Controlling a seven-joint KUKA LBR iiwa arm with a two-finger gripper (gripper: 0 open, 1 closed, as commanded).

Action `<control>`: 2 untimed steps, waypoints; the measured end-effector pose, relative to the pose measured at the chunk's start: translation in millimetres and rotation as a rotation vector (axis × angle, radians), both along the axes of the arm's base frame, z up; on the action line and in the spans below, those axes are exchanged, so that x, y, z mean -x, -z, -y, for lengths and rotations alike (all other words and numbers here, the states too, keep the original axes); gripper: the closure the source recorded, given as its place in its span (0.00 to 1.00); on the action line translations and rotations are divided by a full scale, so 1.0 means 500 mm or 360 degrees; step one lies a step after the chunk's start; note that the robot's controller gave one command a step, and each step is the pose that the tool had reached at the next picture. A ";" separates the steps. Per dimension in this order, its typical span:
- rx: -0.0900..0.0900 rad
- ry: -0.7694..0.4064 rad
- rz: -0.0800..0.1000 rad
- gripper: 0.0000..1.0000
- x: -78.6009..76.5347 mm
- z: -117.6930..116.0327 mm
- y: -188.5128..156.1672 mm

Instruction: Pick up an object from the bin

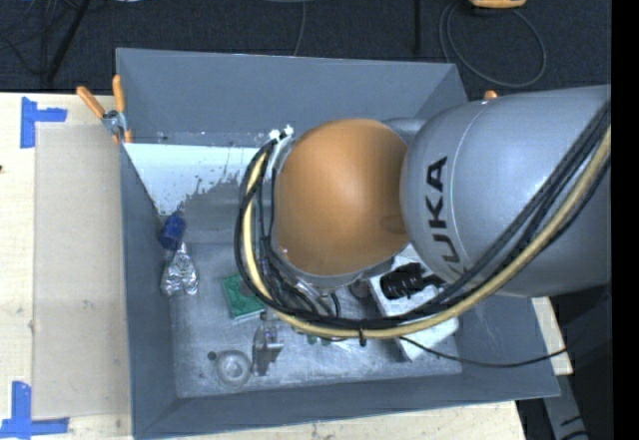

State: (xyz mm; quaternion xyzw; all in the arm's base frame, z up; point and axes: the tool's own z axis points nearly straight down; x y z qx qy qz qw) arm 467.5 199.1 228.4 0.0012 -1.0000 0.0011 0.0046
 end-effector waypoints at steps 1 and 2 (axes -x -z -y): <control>0.0004 0.0272 0.0005 0.00 -0.090 0.111 0.137; -0.0010 0.0352 0.0044 0.00 -0.148 0.106 0.307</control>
Offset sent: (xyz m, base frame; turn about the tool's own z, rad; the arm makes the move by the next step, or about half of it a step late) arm 0.0458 -0.0535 -0.0657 0.1685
